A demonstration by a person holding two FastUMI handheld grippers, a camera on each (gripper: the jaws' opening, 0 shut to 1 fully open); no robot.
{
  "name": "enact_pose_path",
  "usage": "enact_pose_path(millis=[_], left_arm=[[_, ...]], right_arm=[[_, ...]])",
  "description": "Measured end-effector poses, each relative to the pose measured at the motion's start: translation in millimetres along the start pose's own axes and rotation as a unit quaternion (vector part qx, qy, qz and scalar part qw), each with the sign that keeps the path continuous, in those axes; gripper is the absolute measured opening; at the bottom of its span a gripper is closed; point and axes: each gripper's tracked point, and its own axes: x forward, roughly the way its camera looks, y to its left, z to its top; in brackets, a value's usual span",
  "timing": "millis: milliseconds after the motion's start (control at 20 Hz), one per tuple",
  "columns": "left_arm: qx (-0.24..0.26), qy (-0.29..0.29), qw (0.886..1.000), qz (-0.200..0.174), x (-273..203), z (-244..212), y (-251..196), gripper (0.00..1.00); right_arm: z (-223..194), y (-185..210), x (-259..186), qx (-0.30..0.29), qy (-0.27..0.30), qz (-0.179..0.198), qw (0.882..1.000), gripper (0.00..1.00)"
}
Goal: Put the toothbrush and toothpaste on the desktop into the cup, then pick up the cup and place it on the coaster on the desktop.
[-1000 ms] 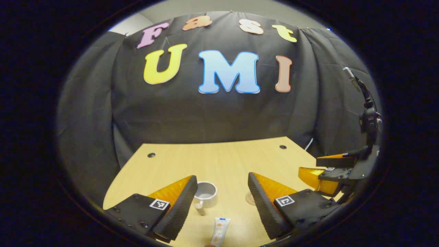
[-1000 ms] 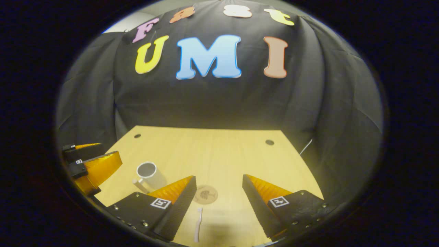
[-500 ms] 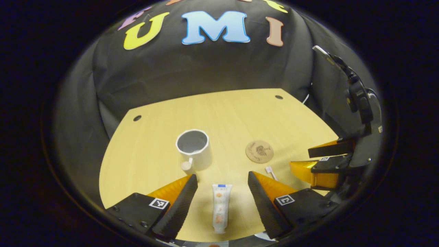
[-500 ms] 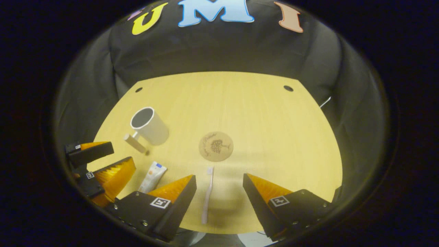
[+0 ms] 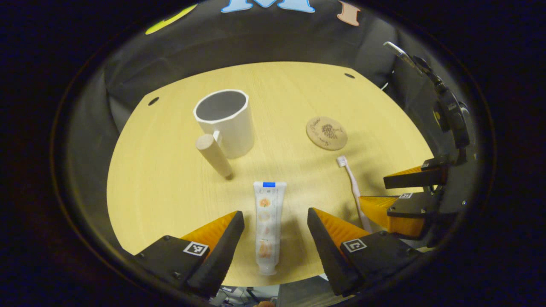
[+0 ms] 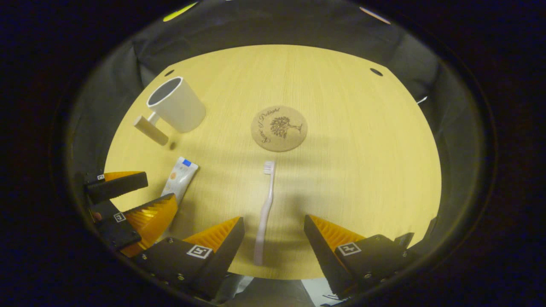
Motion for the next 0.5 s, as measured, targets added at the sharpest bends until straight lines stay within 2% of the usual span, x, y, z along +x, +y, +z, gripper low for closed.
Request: enact_pose_path(millis=[250, 500], left_arm=[[-0.003, 0.04, 0.999, 0.013, 15.6, -22.1, 6.6, 1.0], [-0.023, 0.065, 0.997, 0.016, 24.1, -34.9, 9.9, 1.0]], right_arm=[[-17.8, -2.2, 10.5, -0.007, 0.044, -0.009, 0.999, 0.92], [-26.8, -2.8, 19.9, -0.006, 0.06, -0.013, 0.998, 0.92]])
